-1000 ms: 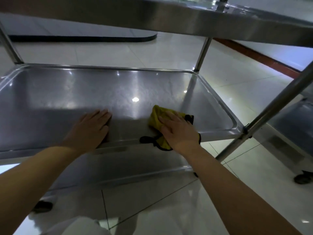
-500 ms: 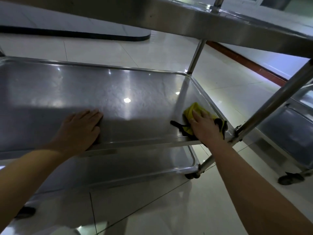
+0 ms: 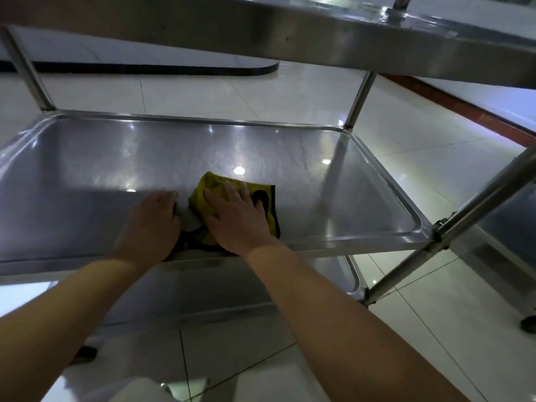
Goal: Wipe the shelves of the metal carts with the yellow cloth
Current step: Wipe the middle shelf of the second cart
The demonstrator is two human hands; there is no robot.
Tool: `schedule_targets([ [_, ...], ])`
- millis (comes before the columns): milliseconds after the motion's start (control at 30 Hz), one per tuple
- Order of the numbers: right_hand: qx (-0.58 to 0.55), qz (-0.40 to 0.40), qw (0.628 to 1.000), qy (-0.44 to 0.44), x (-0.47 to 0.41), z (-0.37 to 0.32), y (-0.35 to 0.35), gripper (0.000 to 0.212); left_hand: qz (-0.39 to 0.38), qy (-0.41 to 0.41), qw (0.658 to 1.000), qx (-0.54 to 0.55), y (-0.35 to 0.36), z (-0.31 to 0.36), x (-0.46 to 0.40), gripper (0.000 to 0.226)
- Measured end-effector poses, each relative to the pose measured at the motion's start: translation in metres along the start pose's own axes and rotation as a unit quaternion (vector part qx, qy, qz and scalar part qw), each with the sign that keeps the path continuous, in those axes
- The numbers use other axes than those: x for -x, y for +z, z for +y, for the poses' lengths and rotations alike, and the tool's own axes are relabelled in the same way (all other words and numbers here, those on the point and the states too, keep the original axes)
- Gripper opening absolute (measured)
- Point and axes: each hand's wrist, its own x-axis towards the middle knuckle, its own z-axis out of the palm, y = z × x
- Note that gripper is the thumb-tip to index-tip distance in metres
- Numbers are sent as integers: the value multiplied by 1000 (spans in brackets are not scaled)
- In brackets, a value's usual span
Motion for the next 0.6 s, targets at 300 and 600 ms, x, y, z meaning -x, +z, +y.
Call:
schedule_targets([
  [300, 18, 96, 984, 152, 20, 138, -49, 53, -17, 20, 999, -43, 3, 6, -1, 56],
  [600, 34, 120, 932, 339, 38, 243, -89, 54, -26, 27, 997, -68, 12, 7, -7, 57],
])
